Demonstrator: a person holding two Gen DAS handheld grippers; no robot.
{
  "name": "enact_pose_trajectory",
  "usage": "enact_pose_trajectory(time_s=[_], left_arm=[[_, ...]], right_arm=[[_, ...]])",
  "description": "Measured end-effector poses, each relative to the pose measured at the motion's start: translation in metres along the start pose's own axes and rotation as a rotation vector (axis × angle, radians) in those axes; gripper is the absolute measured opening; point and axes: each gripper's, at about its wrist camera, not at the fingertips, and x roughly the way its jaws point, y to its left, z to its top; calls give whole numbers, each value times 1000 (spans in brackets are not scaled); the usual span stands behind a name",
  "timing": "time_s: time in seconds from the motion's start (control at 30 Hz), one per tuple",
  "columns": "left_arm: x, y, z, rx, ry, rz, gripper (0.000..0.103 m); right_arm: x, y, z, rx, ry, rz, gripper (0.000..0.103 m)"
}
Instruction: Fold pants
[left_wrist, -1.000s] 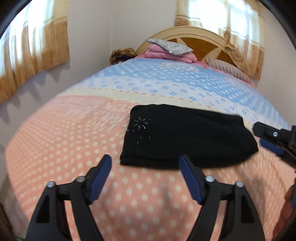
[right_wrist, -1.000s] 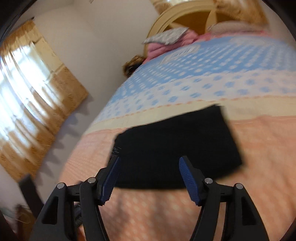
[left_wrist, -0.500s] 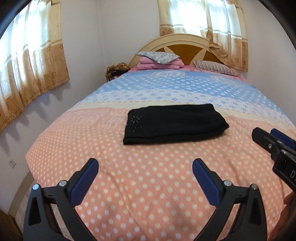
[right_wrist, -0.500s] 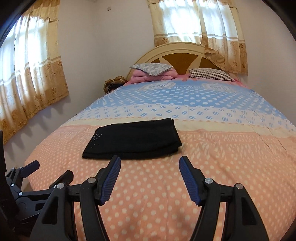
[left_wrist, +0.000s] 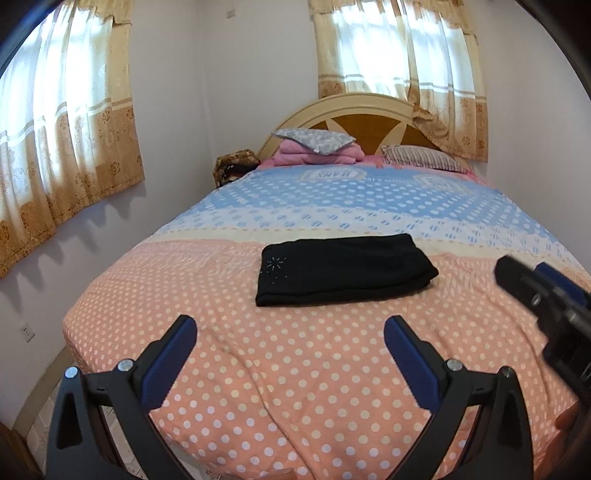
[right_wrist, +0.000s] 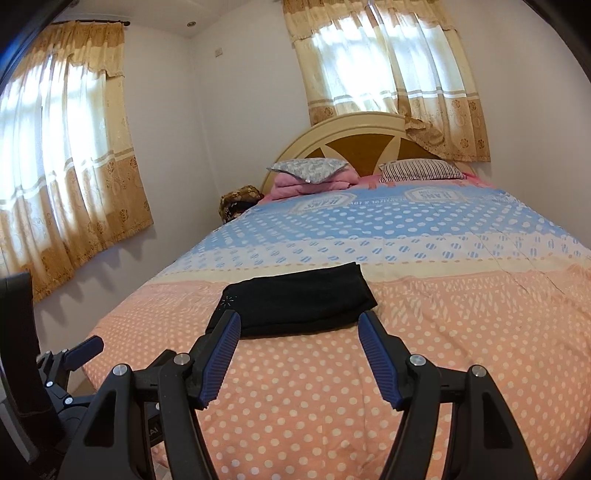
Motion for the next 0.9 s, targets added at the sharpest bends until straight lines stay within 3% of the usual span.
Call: enact_pose_trajectory(time_s=[0.9], left_arm=[[-16,-14,1,27,-49,3,103]], right_arm=[[-13,-2,-4,7,-7,16,68]])
